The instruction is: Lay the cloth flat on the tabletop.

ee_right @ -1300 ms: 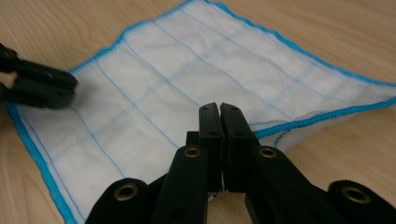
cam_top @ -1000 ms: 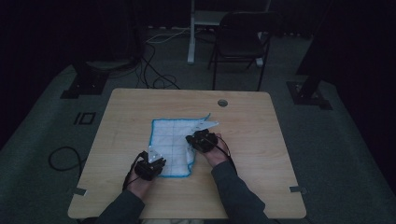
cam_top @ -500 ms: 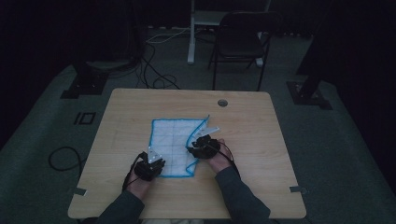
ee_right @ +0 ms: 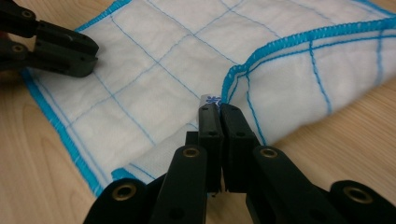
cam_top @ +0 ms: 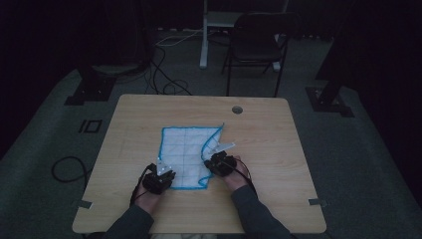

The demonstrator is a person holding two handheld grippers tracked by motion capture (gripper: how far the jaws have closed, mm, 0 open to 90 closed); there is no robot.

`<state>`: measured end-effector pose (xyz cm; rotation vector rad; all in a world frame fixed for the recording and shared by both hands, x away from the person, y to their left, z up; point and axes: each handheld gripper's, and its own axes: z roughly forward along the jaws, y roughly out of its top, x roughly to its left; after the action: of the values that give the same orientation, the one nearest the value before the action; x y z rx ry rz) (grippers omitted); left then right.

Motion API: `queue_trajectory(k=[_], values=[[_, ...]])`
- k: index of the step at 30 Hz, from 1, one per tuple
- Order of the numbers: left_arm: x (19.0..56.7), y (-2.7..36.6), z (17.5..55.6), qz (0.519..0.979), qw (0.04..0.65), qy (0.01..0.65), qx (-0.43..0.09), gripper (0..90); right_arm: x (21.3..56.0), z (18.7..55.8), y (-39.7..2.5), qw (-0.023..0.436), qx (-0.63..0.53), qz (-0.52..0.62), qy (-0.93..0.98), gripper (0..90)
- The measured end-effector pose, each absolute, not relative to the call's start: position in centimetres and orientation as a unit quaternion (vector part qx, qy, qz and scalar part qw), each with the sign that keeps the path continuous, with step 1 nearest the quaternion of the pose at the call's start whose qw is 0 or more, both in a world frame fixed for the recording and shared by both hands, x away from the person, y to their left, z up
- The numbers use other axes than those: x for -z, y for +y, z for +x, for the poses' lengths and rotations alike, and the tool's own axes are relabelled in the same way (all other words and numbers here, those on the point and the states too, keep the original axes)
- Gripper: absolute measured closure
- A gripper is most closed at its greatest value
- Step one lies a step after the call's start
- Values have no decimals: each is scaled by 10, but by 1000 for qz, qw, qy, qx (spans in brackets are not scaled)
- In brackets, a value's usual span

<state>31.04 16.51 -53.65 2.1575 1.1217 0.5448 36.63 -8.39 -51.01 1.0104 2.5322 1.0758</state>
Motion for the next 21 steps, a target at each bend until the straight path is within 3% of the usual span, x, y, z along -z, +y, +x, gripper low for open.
queue_trajectory(k=[10, 21], values=[[538, 166, 310, 818, 324, 427, -207, 808, 509, 341, -127, 128, -373, 382, 836, 884], [539, 165, 306, 820, 333, 418, -204, 811, 531, 311, -170, 130, -366, 436, 812, 884]])
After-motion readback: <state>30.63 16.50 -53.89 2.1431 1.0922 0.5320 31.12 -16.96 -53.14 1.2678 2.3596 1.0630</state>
